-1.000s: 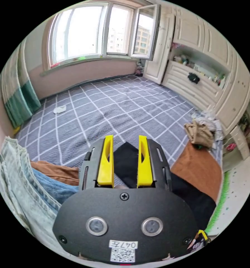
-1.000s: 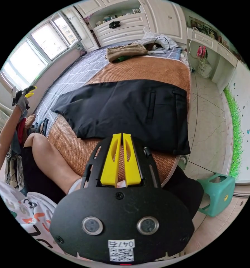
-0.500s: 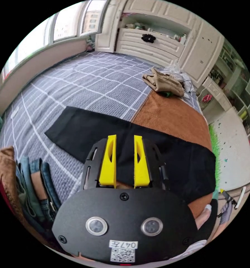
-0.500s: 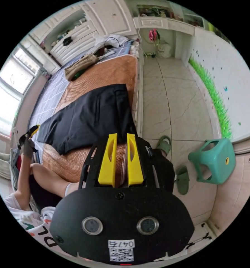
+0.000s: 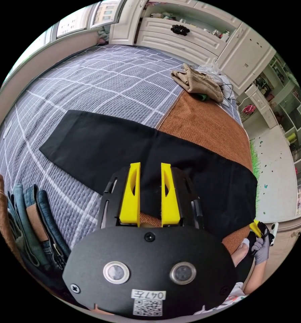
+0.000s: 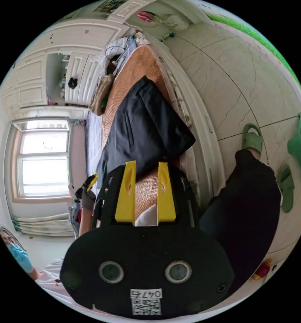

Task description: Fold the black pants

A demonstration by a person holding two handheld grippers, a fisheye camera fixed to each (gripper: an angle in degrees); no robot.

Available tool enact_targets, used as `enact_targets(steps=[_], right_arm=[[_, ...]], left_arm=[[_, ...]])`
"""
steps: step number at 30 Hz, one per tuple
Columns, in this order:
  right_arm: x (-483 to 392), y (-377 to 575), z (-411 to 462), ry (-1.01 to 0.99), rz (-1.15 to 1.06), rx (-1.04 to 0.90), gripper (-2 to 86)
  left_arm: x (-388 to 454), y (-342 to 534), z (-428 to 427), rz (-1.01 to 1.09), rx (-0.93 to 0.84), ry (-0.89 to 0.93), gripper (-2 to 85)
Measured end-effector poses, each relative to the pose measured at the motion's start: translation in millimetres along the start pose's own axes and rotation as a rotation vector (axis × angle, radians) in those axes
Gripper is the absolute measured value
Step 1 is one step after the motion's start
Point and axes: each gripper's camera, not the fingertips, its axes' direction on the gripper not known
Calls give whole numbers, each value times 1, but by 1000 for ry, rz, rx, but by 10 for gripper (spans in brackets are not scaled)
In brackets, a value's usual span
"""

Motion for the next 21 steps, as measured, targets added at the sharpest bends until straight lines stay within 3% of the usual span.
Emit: enact_targets(steps=[10, 21], right_arm=[[1, -26, 1, -55, 81, 63, 24], [-47, -31, 20, 102, -27, 88, 22]], left_arm=[[45, 41, 64, -7, -45, 15, 95], [94, 83, 148, 4, -130, 22, 100]])
